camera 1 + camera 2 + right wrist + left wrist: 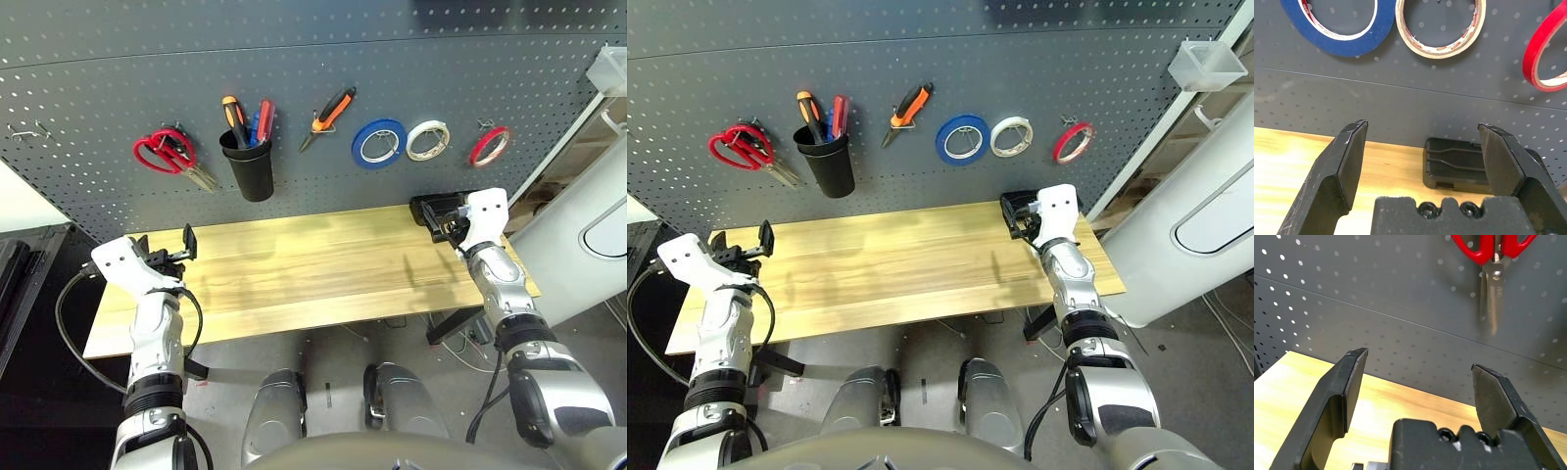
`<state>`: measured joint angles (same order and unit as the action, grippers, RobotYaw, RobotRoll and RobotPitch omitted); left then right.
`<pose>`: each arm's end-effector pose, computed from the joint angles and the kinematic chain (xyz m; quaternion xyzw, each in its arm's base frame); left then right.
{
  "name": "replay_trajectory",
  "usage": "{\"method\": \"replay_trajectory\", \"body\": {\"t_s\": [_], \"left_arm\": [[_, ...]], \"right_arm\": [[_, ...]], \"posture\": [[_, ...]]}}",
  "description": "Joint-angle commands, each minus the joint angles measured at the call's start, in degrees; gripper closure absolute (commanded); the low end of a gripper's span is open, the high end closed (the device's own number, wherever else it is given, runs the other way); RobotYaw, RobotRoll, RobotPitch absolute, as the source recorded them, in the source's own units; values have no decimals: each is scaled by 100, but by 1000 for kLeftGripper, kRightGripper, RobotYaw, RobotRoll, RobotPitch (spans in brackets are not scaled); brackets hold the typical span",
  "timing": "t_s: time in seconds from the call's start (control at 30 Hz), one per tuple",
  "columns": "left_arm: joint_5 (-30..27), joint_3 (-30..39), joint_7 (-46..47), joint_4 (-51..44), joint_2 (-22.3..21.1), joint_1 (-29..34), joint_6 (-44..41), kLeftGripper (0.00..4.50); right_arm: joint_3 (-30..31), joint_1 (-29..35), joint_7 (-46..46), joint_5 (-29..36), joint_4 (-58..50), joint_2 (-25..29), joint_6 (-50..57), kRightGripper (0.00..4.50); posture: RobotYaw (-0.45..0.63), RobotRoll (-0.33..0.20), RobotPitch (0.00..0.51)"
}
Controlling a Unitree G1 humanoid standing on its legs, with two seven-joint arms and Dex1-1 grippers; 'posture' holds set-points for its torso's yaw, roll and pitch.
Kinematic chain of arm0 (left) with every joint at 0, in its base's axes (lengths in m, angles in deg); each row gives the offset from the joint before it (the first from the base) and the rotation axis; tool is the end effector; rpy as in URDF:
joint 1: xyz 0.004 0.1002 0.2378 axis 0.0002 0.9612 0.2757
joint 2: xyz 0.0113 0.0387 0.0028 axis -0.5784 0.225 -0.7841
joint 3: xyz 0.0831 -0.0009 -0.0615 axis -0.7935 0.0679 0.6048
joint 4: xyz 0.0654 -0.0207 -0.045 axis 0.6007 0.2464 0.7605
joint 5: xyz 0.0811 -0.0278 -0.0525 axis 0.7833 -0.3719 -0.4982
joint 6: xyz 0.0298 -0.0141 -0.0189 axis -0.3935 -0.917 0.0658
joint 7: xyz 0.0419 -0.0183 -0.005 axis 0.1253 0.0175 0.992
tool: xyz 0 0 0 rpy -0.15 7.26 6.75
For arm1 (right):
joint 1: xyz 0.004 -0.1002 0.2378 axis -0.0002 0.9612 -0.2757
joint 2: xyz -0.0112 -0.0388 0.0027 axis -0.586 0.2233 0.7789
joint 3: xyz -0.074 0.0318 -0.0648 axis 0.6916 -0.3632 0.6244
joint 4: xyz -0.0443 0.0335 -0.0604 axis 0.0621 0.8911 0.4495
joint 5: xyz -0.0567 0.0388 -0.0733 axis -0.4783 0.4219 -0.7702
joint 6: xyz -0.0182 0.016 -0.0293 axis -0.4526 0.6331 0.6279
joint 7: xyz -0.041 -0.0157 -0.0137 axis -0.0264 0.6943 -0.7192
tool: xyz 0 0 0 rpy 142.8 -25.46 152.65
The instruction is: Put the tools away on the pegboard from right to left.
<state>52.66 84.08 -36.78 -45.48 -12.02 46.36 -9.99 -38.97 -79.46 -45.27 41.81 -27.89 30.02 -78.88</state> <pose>0.2088 0.2732 0.0255 -0.0148 -0.0133 0.1536 0.9879 0.2719 -0.2232 0.0288 -0.0408 0.0108 0.0796 0.9959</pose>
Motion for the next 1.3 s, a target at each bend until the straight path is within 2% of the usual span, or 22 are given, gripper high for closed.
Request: {"method": "replay_trajectory", "body": {"t_s": [0.03, 1.3], "left_arm": [[48, -31, 32, 173, 21, -33, 67, 38], [26, -12, 30, 325, -37, -60, 221, 38]], "right_arm": [[-69, 64, -39, 13, -2, 35, -39, 0], [-50, 68, -122, 9, 69, -43, -123, 0]], "posture": [[15, 0, 13], [17, 0, 15]]}}
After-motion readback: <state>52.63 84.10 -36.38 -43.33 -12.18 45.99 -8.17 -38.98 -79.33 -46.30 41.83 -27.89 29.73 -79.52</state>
